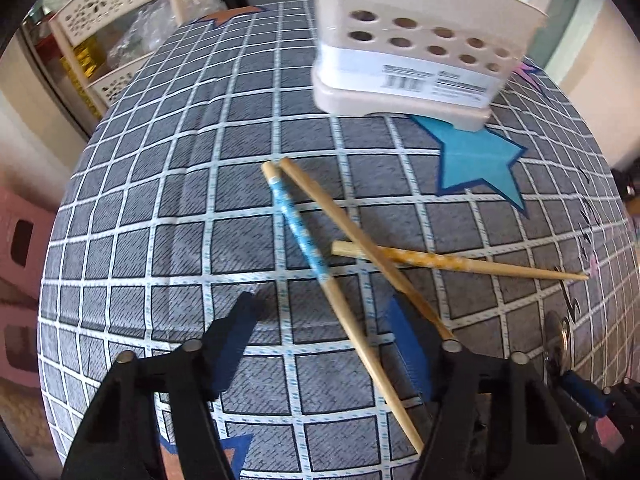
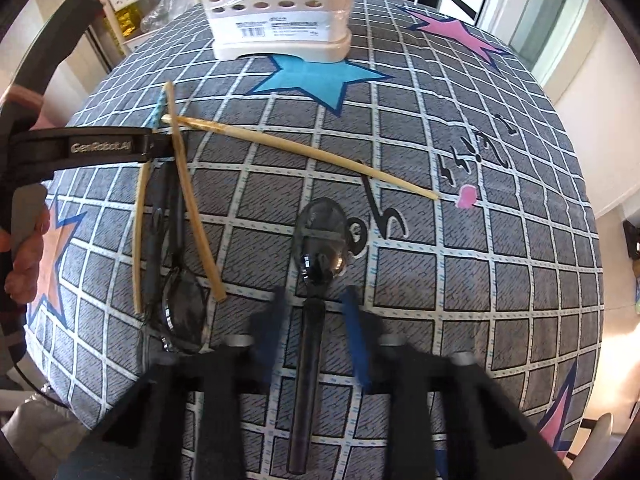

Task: Organize utensils
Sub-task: 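Grasp a black-handled spoon with the right tool while the left tool grasps the blue-patterned chopstick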

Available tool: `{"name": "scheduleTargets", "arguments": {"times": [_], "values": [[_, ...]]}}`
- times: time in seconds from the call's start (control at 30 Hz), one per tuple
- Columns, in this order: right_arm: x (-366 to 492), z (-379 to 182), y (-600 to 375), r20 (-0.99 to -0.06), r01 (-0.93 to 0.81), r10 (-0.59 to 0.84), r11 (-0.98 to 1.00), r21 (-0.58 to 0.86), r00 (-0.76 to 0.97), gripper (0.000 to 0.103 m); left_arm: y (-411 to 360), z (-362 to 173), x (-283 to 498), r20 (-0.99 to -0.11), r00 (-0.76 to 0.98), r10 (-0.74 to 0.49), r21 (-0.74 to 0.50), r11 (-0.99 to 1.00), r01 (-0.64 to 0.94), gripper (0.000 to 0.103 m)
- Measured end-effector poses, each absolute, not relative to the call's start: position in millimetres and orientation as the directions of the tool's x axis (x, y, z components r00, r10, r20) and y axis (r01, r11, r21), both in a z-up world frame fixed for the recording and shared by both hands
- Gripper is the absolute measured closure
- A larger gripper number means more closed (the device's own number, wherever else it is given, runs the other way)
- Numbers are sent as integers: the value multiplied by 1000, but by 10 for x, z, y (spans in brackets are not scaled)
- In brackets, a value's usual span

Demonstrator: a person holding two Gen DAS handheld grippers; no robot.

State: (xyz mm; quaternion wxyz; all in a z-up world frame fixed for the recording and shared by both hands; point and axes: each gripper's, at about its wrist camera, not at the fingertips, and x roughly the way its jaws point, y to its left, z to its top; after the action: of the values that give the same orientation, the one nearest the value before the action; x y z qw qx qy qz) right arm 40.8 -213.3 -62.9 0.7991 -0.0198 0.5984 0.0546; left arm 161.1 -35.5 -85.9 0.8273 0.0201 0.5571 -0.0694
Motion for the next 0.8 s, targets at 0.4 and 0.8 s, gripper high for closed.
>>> {"name": "scheduleTargets", "arguments": {"times": [0.4, 0.8], "values": [[328, -543, -2340, -925, -59, 190, 982, 181, 329, 91, -140, -781, 1396, -879, 408, -247, -180, 964, 195, 63], [364, -265, -2388, -876, -72, 248, 968, 240, 413, 91, 47, -615, 1102, -821, 478, -311, -217, 945, 243, 63]]}}
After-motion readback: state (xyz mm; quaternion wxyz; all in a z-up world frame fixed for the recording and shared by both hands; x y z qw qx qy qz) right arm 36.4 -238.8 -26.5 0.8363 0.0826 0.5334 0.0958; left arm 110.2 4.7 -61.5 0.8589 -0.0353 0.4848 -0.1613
